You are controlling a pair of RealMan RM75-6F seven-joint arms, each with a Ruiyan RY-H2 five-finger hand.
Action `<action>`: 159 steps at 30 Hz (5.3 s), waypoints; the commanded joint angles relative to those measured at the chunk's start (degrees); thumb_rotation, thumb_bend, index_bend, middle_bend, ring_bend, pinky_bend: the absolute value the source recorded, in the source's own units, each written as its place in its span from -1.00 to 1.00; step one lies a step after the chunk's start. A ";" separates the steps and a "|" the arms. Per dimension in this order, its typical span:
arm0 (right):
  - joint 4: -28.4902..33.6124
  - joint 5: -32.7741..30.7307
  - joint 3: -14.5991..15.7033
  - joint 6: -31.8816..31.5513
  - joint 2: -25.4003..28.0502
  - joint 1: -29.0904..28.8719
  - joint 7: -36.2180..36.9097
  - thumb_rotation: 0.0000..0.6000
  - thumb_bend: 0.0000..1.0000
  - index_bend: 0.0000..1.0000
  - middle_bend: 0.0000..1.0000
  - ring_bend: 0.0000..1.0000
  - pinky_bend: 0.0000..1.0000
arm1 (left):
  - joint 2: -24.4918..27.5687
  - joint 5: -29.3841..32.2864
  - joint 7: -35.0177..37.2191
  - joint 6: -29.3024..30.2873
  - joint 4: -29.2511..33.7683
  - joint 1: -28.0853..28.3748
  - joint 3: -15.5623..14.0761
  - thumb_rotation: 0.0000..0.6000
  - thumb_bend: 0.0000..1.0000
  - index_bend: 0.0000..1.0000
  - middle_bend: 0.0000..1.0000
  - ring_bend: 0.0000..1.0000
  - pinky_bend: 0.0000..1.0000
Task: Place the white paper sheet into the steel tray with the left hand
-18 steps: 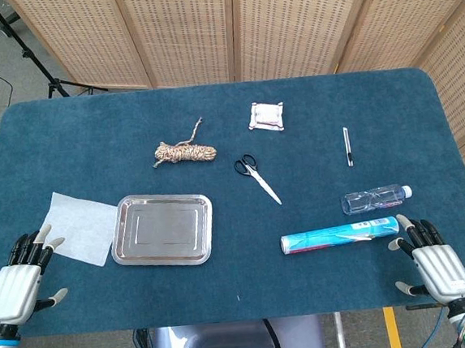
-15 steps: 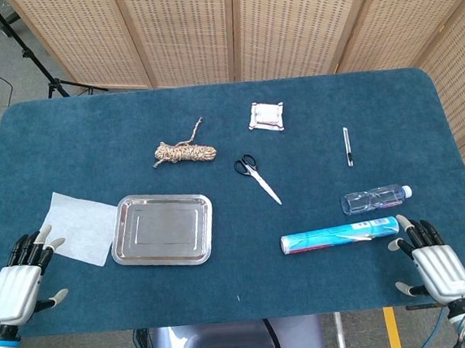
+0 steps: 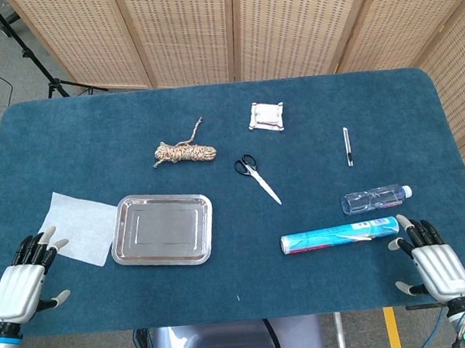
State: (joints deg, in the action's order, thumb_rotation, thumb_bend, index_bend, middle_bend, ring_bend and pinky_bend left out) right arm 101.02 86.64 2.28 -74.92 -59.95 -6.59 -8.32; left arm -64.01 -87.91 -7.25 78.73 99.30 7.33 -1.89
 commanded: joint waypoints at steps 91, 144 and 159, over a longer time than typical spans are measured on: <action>0.15 0.64 -0.55 -2.27 0.91 0.86 1.81 1.00 -1.00 -0.33 -0.99 -1.00 -1.00 | -7.72 19.96 -0.22 -24.19 -25.79 11.88 3.47 1.00 0.23 -0.40 -1.00 -1.00 -1.00; -0.07 0.79 -0.89 -3.25 0.60 1.25 1.92 1.00 -1.00 -0.33 -0.99 -1.00 -1.00 | -2.40 18.66 1.31 -27.88 -21.11 14.53 3.32 1.00 -0.16 -0.56 -1.00 -1.00 -1.00; -0.35 0.61 -1.11 -3.37 0.39 1.27 2.24 1.00 -1.00 -0.33 -0.99 -1.00 -1.00 | 2.30 21.53 -0.75 -33.91 -16.32 17.57 2.52 1.00 -0.07 -0.70 -1.00 -1.00 -1.00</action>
State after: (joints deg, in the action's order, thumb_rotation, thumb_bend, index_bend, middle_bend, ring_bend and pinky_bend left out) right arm 100.67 87.25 1.17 -78.29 -59.57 -5.33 -6.07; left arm -61.71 -66.40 -7.85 44.69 82.99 24.88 0.68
